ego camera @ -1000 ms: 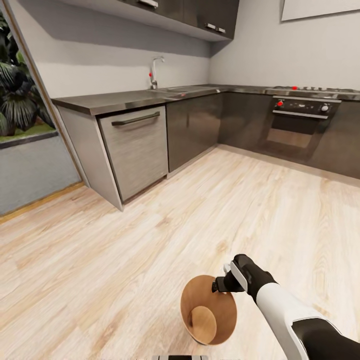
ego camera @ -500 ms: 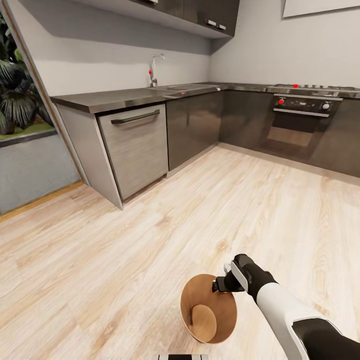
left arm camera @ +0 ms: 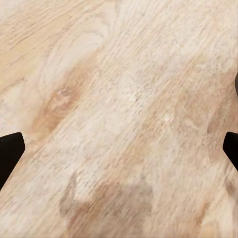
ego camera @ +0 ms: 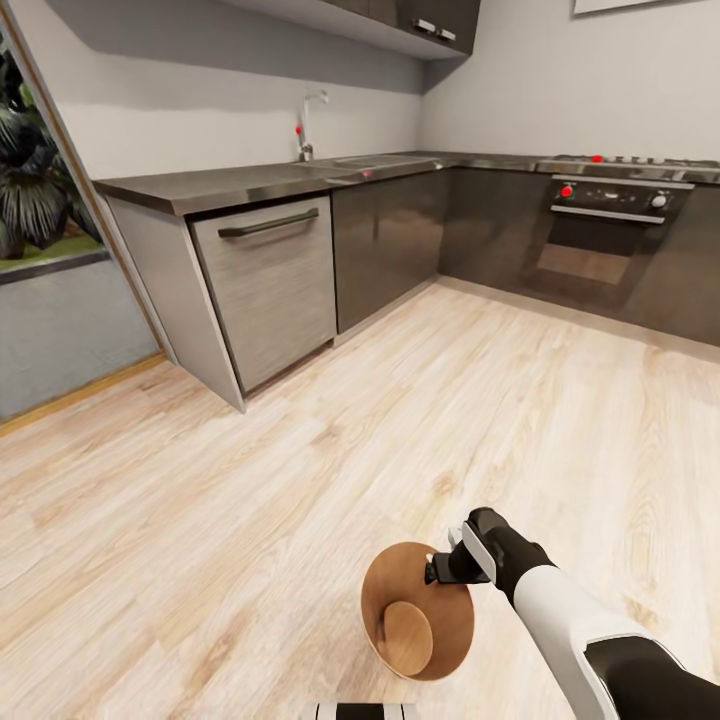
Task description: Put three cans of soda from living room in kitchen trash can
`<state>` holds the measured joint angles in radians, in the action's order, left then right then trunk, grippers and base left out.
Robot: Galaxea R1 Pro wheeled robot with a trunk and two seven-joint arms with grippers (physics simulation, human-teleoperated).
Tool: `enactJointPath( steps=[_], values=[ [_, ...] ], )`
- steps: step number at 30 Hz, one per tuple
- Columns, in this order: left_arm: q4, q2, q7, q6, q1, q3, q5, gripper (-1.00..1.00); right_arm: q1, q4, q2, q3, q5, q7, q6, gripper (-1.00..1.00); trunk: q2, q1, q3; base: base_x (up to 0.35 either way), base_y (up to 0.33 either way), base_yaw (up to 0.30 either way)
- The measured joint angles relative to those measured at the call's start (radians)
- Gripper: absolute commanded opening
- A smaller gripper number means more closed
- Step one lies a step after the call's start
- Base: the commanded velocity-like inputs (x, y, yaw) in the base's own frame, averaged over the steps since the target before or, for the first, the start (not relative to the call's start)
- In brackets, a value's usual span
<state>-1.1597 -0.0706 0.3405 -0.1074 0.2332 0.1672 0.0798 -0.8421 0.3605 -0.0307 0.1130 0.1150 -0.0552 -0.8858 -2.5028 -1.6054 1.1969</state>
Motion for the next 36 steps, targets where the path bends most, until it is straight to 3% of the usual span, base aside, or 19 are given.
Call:
enactJointPath(
  steps=[11,12,19,24,36],
  values=[
    [0.0,0.0,0.0,0.0,0.0,0.0,0.001,1.0,0.0,0.001,-0.001,0.0,0.0,0.0,0.0,1.0,0.0,0.0,0.004,0.0,0.0,0.0],
    [0.0,0.0,0.0,0.0,0.0,0.0,0.001,1.0,0.0,0.001,-0.001,0.0,0.0,0.0,0.0,-1.0,0.0,0.0,0.004,0.0,0.0,0.0],
    [0.0,0.0,0.0,0.0,0.0,0.0,0.0,1.0,0.001,0.001,0.003,0.003,-0.018,-0.001,0.0,-1.0,0.0,0.0,0.004,0.0,0.0,0.0],
    [0.0,0.0,0.001,-0.001,0.0,0.0,0.0,1.0,0.001,0.001,0.002,0.0,0.014,-0.005,0.0,-1.0,0.0,0.0,0.004,0.0,0.0,0.0],
    [0.0,0.0,0.002,0.0,0.0,0.0,0.0,1.0,0.001,0.001,-0.001,0.0,0.01,-0.004,0.0,-1.0,0.0,0.0,0.004,0.0,0.0,0.0]
  ],
)
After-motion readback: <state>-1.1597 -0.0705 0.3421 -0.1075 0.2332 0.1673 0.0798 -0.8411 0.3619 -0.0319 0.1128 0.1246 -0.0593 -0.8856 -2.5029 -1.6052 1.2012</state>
